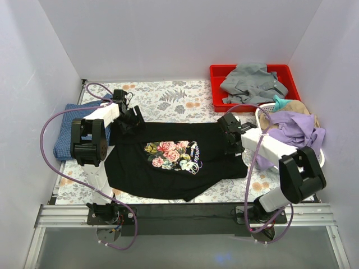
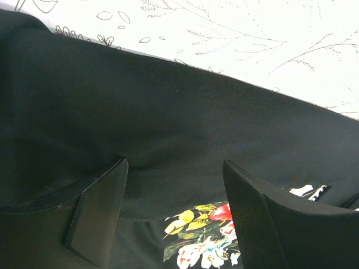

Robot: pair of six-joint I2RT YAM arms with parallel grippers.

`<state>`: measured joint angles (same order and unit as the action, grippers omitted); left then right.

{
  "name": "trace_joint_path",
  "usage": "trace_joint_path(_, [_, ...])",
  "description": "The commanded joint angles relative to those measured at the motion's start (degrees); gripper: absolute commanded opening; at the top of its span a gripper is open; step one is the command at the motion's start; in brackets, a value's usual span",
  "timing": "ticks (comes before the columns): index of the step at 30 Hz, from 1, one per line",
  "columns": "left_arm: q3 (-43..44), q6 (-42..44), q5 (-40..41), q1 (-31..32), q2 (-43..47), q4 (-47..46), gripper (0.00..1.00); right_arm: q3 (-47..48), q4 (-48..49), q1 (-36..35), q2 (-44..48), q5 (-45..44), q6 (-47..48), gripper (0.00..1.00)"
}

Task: Fold and stack the t-shirts
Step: Fold the tshirt

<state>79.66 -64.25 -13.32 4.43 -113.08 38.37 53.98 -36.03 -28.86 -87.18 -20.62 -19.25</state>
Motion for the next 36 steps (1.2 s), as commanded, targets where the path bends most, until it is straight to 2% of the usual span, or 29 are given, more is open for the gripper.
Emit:
trace_joint_path(1, [-0.3, 1.1, 0.7, 0.3, 0.4, 1.4, 0.67, -0.7, 0.1, -0.8, 4.7, -0.5, -3.3, 0.42])
trace_joint_path(6, [0.0, 0.6, -0.5, 0.3, 0.4, 0.9, 0.7, 4.7, 4.2, -0.5, 0.4, -5.3, -0.7, 0.5])
trace_joint_path(9, [-1.0, 0.6, -1.8, 0.4, 1.6, -0.1, 0.74, 9.4, 6.8, 1.0, -7.1, -4.9, 1.0, 0.5])
trace_joint_path(10, [-1.3, 0.6, -2.3, 0.4, 2.0, -0.3, 0.82, 10.2, 7.4, 1.2, -8.3, -4.9, 1.7, 0.5])
trace_joint_path(11, [-1.3, 0.7, -2.4, 0.5, 2.3, -0.7, 0.84, 10.6, 9.8, 1.4, -9.4, -4.9, 2.3, 0.5])
trace_joint_path(18, [-1.7, 1.2, -1.9, 0.5, 3.0, -0.1, 0.86, 11.4, 11.0, 2.5, -15.0, -3.5, 2.8, 0.5])
trace_joint_path(25, [-1.3, 1.3, -1.6, 0.5, 1.8, 0.0, 0.88, 3.6, 10.2, 2.3, -8.3, -1.7, 1.4, 0.5])
trace_joint_path(36, [-0.2, 1.5, -1.4, 0.6, 0.0, 0.3, 0.88, -1.1, 5.4, 1.3, -2.1, -0.5, -1.1, 0.49])
